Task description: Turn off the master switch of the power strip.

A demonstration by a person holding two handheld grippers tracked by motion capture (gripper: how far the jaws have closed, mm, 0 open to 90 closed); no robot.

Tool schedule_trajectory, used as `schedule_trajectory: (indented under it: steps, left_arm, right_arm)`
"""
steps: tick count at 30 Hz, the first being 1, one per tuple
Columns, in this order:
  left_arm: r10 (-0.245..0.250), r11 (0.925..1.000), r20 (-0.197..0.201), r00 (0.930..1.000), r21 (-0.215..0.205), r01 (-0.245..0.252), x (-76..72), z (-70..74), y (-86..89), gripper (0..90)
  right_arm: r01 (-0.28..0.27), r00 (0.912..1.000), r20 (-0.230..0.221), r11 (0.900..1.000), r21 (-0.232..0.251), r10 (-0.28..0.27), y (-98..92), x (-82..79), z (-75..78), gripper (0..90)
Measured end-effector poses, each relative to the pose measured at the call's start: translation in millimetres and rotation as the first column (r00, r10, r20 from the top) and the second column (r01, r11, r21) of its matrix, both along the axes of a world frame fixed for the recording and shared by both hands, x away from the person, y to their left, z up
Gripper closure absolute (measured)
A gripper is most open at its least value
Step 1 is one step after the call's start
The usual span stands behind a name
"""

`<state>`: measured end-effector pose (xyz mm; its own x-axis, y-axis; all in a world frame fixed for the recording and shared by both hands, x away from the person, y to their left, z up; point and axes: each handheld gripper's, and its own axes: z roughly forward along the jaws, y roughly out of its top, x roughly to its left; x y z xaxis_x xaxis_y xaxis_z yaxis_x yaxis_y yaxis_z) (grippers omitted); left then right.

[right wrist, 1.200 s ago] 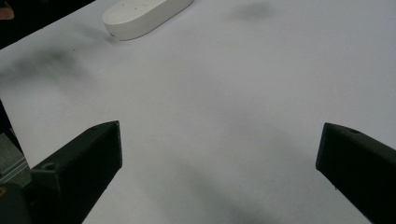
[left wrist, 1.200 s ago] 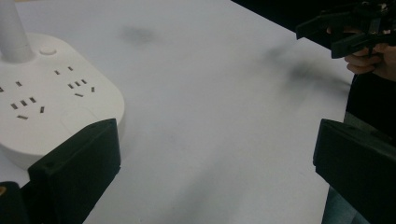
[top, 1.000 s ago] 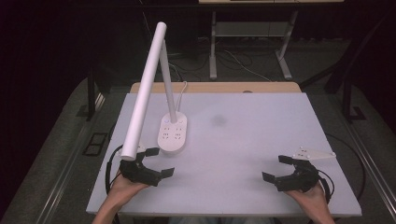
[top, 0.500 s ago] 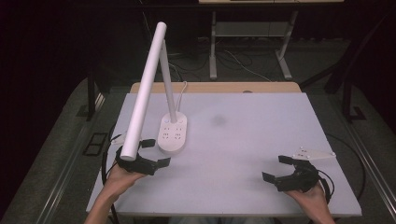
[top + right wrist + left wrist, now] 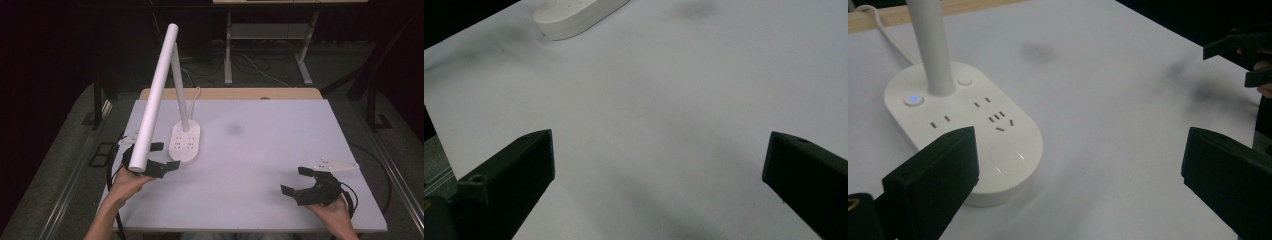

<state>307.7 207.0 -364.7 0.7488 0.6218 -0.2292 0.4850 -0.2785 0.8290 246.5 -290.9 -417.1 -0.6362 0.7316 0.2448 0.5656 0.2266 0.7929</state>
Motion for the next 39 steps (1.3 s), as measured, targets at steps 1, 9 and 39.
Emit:
schedule_trajectory:
  steps: [1,9,39]
  left_arm:
    - [0.001,1.0,0.002,1.0,0.003,-0.001,1.8,0.6,0.6,0.5]
    - [0.02,0.9998,-0.007,0.9998,0.006,-0.02,15.1,6.4,2.6,0.7]
    - [0.072,0.9959,-0.017,0.9973,0.056,-0.071,62.4,16.4,12.1,1.8]
  right_arm:
    - [0.001,1.0,-0.002,1.0,-0.001,-0.001,0.0,0.0,0.0,0.0]
    - [0.0,1.0,-0.006,1.0,-0.004,0.0,0.4,0.6,-0.3,0.0]
    - [0.006,1.0,-0.003,1.0,-0.002,-0.006,-2.6,-0.7,-2.3,0.0]
